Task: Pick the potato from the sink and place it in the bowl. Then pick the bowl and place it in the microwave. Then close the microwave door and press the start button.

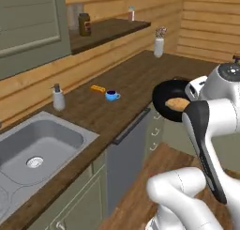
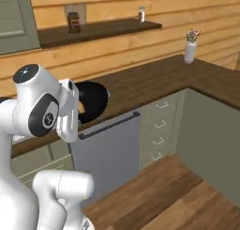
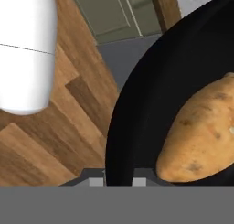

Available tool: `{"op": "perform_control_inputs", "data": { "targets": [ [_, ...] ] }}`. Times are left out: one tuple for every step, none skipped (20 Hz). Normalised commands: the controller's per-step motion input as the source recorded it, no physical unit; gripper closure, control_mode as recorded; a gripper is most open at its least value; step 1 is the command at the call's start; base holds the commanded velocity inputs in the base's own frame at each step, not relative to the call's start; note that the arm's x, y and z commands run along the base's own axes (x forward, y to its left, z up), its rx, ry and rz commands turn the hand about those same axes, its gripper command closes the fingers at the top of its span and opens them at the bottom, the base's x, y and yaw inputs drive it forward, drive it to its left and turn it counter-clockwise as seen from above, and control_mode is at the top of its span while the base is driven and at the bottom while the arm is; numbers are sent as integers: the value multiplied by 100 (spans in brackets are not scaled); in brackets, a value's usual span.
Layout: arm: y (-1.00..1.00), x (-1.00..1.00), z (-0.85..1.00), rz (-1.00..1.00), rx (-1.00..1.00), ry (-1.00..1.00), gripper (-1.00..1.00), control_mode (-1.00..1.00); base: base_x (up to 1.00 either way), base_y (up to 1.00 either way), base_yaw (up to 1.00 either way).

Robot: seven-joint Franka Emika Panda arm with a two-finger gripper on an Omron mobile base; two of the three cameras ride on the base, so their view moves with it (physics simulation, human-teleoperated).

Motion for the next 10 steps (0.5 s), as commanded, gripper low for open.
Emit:
{"op": "perform_control_inputs", "data": {
  "targets": [
    [0, 0, 0, 0, 0, 0, 100, 100, 0, -36, -87],
    [0, 0, 0, 0, 0, 0, 100, 100, 0, -49, -85],
    [0, 0, 0, 0, 0, 0, 100, 100, 0, -51, -85],
    [0, 0, 0, 0, 0, 0, 100, 100, 0, -53, -84],
    [0, 0, 0, 0, 0, 0, 100, 100, 0, -53, -83],
    [0, 0, 0, 0, 0, 0, 100, 100, 0, -57, -82],
    [0, 0, 0, 0, 0, 0, 100, 100, 0, -58, -83],
    [0, 0, 0, 0, 0, 0, 100, 100, 0, -62, -82],
    [0, 0, 0, 0, 0, 0, 100, 100, 0, -64, -81],
    [0, 0, 0, 0, 0, 0, 100, 100, 0, -67, -80]
  ]
}}
